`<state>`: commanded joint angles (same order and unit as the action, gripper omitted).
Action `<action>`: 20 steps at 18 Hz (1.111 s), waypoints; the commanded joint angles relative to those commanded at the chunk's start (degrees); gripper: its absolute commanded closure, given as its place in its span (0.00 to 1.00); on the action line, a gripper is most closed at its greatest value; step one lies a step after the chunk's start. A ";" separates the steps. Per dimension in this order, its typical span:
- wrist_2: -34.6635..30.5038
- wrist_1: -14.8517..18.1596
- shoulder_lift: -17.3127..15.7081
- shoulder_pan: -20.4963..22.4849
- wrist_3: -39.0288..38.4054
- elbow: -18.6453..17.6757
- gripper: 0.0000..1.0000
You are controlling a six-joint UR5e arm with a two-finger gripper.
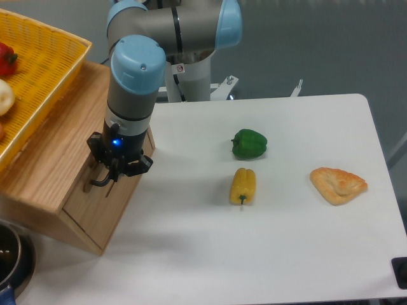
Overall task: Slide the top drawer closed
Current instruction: 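Hold the gripper against the closed drawer front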
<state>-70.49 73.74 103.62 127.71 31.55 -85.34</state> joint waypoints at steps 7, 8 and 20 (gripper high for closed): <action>0.00 0.00 0.00 -0.09 -0.18 0.00 0.83; 0.00 0.00 0.09 -0.17 -0.18 0.00 0.83; -0.17 -1.93 1.49 1.23 0.52 0.61 0.82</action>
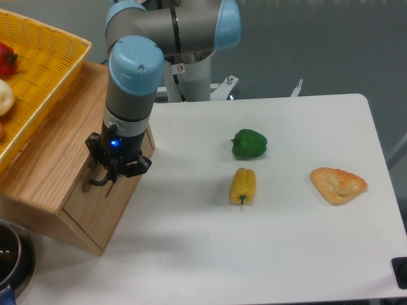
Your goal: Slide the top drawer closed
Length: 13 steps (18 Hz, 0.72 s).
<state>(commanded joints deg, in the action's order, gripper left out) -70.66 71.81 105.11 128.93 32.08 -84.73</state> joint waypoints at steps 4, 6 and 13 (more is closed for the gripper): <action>-2.90 0.00 1.23 3.33 1.58 2.11 0.81; -2.81 0.00 1.23 5.80 3.33 2.29 0.81; -5.52 -0.18 3.25 12.92 15.54 2.99 0.66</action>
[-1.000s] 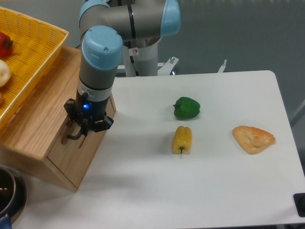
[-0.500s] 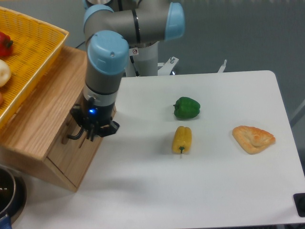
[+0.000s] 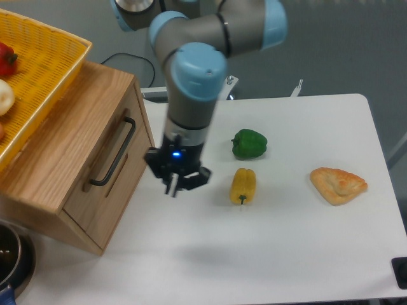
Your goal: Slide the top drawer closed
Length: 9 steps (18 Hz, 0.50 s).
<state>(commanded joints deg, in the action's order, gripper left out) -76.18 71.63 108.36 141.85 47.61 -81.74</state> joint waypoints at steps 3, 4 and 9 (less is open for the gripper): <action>-6.50 -0.70 1.41 1.76 5.55 0.09 0.58; -8.09 -0.70 1.85 2.20 6.95 0.09 0.57; -13.20 -1.14 4.49 4.48 18.19 0.26 0.00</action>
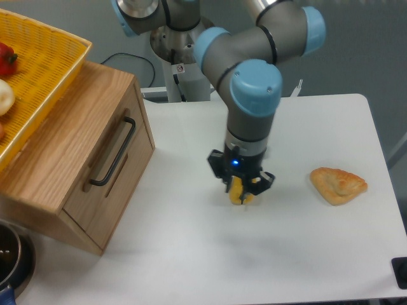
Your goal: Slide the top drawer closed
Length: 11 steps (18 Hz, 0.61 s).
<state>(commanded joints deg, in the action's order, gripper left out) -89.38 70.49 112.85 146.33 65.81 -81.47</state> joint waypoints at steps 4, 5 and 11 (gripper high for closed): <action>1.49 0.00 2.46 4.30 8.44 0.62 0.00; 1.49 -0.09 2.99 5.44 11.25 0.70 0.00; -1.66 0.09 5.98 7.65 20.59 4.65 0.00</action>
<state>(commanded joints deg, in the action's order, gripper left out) -91.05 70.57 118.82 153.98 86.40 -76.82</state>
